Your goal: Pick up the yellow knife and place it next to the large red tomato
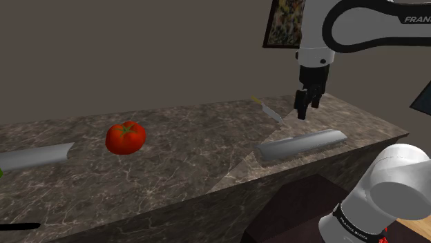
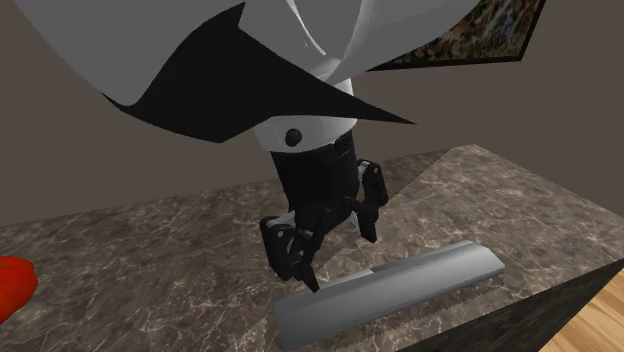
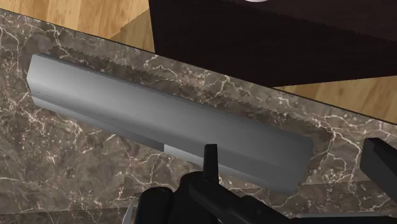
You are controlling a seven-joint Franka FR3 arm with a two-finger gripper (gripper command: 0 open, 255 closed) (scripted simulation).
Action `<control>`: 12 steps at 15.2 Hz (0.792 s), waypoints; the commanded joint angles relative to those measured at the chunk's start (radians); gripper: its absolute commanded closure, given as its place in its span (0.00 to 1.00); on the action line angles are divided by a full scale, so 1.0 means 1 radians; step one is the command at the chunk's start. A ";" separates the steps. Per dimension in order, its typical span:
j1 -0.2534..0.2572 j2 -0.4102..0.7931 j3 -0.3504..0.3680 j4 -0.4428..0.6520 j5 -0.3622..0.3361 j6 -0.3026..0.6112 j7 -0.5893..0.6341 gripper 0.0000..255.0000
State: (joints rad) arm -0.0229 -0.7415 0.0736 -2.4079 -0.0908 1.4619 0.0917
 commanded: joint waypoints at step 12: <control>-0.089 0.303 -0.140 0.065 -0.057 0.306 -0.055 0.00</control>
State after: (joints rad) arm -0.1062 -0.4661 -0.0557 -2.3552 -0.1467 1.7456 0.0399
